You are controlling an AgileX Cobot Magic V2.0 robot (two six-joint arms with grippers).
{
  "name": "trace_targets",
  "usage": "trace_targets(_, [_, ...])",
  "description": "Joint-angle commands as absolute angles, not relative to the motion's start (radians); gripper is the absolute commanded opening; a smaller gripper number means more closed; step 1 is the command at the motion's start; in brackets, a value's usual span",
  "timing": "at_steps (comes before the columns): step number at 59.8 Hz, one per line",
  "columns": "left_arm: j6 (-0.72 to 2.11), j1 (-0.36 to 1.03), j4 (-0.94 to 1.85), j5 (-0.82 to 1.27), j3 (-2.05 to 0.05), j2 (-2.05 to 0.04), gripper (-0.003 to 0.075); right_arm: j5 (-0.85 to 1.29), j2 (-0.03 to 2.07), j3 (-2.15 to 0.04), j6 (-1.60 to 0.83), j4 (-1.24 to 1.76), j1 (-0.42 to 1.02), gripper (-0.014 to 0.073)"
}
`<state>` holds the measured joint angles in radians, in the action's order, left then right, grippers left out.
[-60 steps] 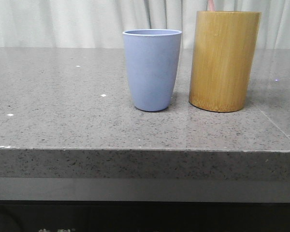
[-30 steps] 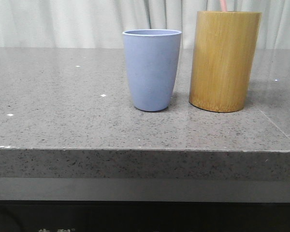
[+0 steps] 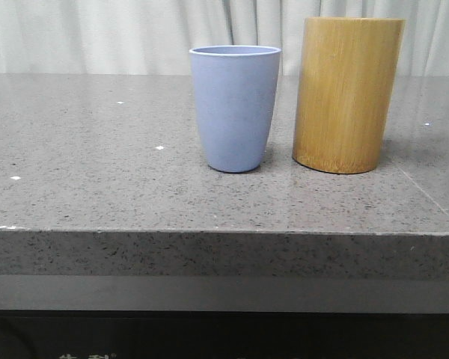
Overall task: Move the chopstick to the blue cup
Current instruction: 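Lift the pink stick up out of the bamboo holder, then lower the pink stick into the blue cup and open the right gripper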
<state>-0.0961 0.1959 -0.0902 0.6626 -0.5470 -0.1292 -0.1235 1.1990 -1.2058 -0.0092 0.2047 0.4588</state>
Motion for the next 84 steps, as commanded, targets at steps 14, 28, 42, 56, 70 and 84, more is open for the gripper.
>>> trace_targets(14, [-0.106,0.195,-0.089,0.576,-0.569,-0.141,-0.0019,-0.228,1.284,-1.239,-0.02,0.204,0.627,-0.0068])
trace_targets(28, [-0.106,0.195,-0.089,0.576,-0.569,-0.141,-0.0019,-0.223,1.441,-1.239,-0.02,0.163,0.627,-0.0049])
trace_targets(42, [-0.106,0.195,-0.089,0.576,-0.569,-0.141,-0.0019,-0.198,1.476,-1.239,-0.02,0.163,0.627,0.0272])
trace_targets(56, [-0.106,0.195,-0.089,0.576,-0.569,-0.141,-0.0019,-0.016,1.395,-1.276,-0.02,0.156,0.611,0.0356])
trace_targets(70, [-0.106,0.195,-0.089,0.576,-0.569,-0.141,-0.0019,0.522,1.328,-1.486,-0.02,0.149,0.477,0.0078])
trace_targets(84, [-0.106,0.195,-0.089,0.576,-0.569,-0.141,-0.0019,0.797,1.247,-1.515,-0.02,0.091,0.287,-0.0087])
